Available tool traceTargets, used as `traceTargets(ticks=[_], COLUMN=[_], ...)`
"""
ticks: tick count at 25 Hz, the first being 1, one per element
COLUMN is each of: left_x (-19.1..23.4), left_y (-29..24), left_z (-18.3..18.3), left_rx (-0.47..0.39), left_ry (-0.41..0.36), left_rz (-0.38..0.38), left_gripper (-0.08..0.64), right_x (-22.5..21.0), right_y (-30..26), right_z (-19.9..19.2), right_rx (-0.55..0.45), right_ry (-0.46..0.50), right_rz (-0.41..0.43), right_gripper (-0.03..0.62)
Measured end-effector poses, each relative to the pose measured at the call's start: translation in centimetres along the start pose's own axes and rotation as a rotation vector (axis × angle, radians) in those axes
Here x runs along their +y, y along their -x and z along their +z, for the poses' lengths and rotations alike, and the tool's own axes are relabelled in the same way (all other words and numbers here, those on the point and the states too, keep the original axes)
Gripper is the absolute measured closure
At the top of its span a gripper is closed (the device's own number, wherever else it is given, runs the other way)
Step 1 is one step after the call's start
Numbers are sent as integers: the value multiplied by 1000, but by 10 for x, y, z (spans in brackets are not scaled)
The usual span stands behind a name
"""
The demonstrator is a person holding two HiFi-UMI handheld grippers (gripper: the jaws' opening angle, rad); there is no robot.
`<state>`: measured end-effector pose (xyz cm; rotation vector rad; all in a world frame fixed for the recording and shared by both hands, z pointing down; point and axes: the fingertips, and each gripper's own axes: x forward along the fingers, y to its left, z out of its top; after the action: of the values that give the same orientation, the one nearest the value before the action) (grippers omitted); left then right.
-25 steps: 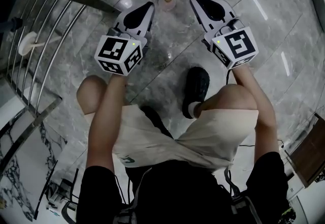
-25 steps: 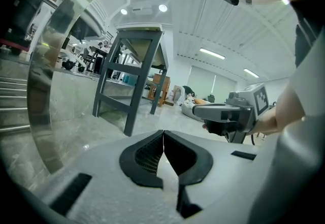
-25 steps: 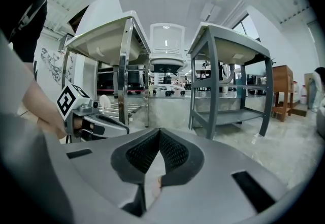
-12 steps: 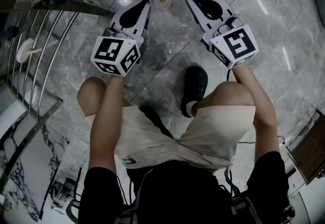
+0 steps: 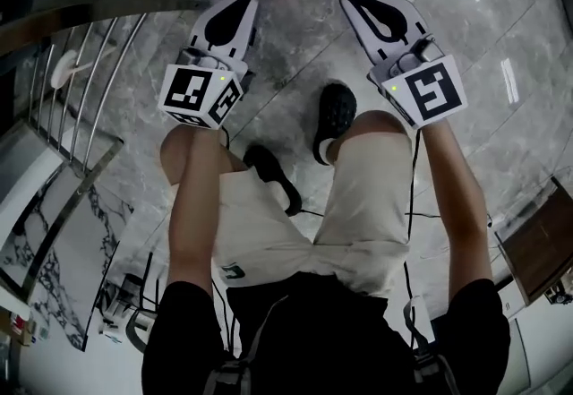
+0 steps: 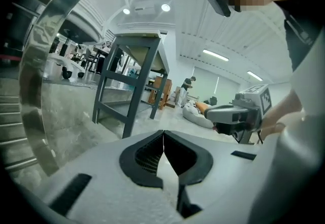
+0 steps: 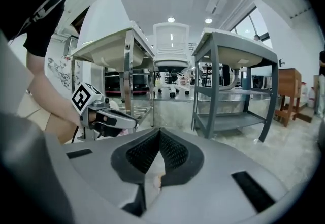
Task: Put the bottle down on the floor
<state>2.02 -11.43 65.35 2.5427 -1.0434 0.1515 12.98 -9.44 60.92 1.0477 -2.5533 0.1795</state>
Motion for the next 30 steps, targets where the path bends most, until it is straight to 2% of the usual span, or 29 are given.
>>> traceTargets(ticks=[6, 9, 13, 16, 21, 30], left_x=[-31, -49, -59, -70, -93, -134], left_y=[13, 29, 54, 67, 77, 121], left_z=[78, 107, 130, 159, 234, 380], left_rx=[18, 8, 37, 63, 74, -3], left_ry=[-20, 19, 41, 19, -10, 34], left_rz=[-18, -39, -8, 13, 19, 65], left_gripper=[540, 540, 540, 540, 540, 540], right_x=[-8, -8, -8, -4, 0, -2], right_y=[36, 52, 70, 83, 107, 150], right_z=[61, 96, 136, 165, 226, 357], right_rx=[13, 24, 44, 74, 92, 47], right_ry=[-84, -124, -179, -196, -195, -190], right_rz=[-16, -30, -38, -21, -12, -36], right_gripper=[589, 589, 589, 588, 589, 588])
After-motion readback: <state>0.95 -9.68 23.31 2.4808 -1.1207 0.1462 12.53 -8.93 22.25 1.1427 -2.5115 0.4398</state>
